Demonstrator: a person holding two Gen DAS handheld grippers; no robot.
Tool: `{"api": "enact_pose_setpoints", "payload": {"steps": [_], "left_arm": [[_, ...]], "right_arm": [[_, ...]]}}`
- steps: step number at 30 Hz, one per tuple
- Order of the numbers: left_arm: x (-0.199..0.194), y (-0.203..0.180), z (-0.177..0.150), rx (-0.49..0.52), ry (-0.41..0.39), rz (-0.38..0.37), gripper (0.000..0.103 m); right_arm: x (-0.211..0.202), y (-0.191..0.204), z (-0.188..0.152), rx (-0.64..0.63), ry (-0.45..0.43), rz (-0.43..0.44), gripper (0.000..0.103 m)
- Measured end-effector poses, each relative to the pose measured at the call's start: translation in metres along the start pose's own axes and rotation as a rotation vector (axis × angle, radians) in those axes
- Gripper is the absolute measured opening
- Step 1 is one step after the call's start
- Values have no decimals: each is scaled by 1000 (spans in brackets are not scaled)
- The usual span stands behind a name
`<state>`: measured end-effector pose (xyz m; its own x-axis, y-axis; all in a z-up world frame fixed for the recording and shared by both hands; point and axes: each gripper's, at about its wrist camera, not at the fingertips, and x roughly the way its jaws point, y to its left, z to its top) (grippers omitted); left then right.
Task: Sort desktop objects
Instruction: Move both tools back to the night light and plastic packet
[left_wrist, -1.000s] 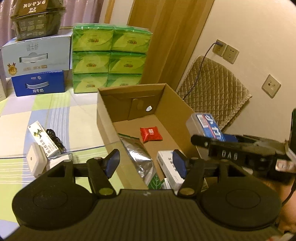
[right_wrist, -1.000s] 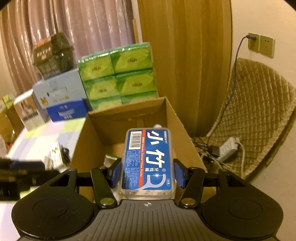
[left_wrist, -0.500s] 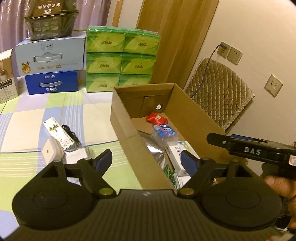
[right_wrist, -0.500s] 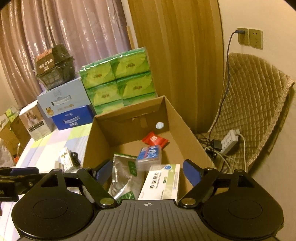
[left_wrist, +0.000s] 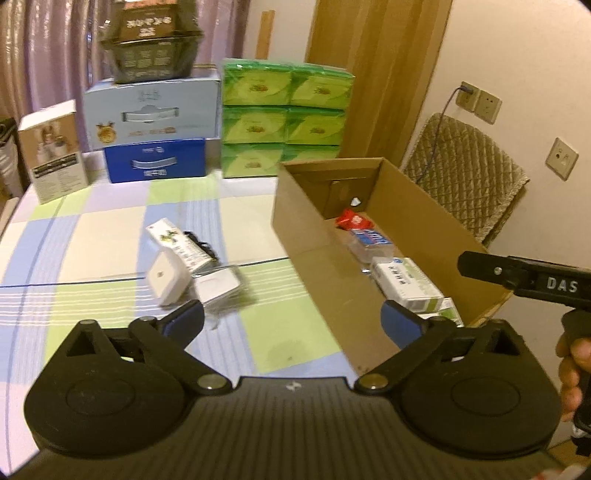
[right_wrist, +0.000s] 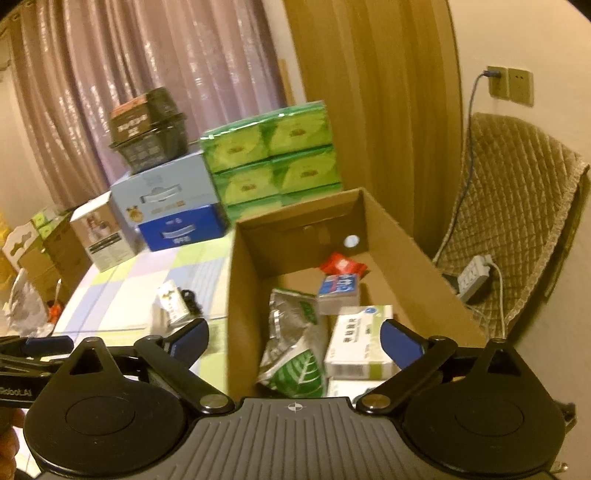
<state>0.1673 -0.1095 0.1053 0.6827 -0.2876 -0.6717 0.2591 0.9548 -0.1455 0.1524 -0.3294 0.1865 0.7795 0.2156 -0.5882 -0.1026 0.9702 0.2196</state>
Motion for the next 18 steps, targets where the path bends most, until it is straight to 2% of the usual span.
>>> {"api": "enact_pose_setpoints", "payload": {"steps": [3, 18], "left_arm": [[-8, 6, -6, 1, -1, 23, 102], [-39, 42, -34, -18, -11, 116, 102]], "right_arm": [[-3, 13, -4, -8, 5, 20, 101], [-11, 60, -20, -41, 23, 80, 101]]}}
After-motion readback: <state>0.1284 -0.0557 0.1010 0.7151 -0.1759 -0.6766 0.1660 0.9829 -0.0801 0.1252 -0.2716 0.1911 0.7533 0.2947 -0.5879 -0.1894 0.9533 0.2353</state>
